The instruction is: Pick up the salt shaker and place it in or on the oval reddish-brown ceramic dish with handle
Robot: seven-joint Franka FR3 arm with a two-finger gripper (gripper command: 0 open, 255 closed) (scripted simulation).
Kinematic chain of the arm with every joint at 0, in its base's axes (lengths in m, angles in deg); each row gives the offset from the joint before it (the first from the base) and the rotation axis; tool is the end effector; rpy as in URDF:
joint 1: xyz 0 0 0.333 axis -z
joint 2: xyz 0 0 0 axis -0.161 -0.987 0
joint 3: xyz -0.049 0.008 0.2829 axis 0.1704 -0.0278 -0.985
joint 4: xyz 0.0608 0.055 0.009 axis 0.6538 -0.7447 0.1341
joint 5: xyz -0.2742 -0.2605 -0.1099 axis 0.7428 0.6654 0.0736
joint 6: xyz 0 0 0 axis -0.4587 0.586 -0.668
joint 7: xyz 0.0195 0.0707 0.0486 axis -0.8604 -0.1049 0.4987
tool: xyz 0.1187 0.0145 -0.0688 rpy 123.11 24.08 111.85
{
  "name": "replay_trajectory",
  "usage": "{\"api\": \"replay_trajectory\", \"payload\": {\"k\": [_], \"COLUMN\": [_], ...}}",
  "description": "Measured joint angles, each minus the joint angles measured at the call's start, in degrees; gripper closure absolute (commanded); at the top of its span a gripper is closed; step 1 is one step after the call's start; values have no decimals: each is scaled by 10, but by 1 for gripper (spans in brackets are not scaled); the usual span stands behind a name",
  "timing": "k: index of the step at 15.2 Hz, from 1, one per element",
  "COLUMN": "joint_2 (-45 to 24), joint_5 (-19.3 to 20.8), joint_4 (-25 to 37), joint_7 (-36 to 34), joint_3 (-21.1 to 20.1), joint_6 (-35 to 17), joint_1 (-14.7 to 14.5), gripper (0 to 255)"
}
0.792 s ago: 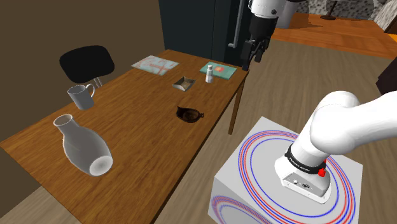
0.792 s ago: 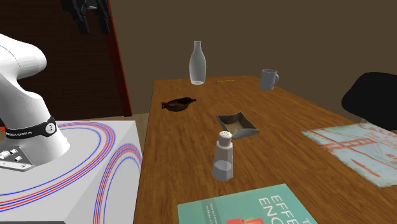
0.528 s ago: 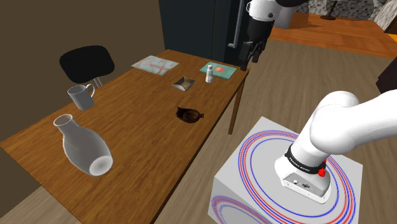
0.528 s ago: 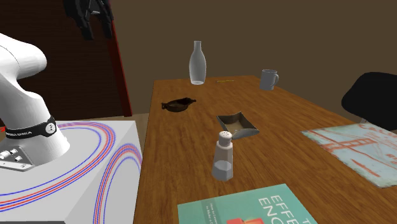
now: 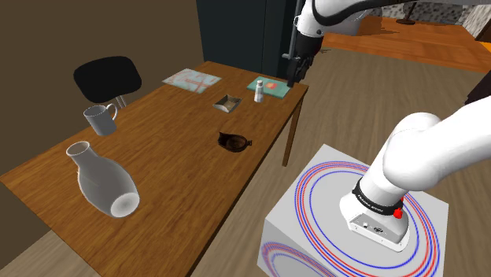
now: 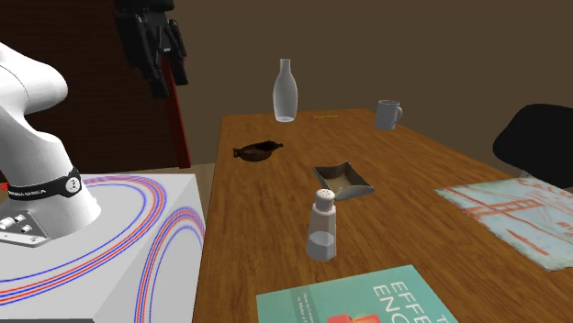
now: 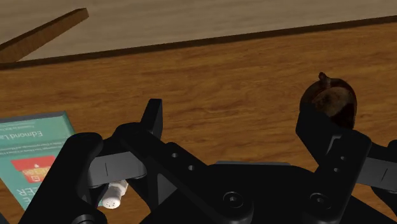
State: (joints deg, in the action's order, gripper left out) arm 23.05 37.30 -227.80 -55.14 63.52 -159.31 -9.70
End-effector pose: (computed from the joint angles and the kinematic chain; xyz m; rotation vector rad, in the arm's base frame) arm 0.3959 -0.0901 0.4502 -3.0836 -0.0844 -0.1300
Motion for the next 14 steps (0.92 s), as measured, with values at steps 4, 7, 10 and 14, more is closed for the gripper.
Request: {"api": "replay_trajectory", "payload": {"k": [4,7,10,14], "joint_2": [-86,-145,-208,-309], "joint_5": [-17,-41,-77,-150], "joint_4": [30,62,91,158], "joint_7": [64,116,173,265], "joint_3": [45,75,102,132], "joint_6": [-67,-100,-134,-158], "joint_1": [-10,-20,-29,-33], "gripper": [0,0,0,0]}}
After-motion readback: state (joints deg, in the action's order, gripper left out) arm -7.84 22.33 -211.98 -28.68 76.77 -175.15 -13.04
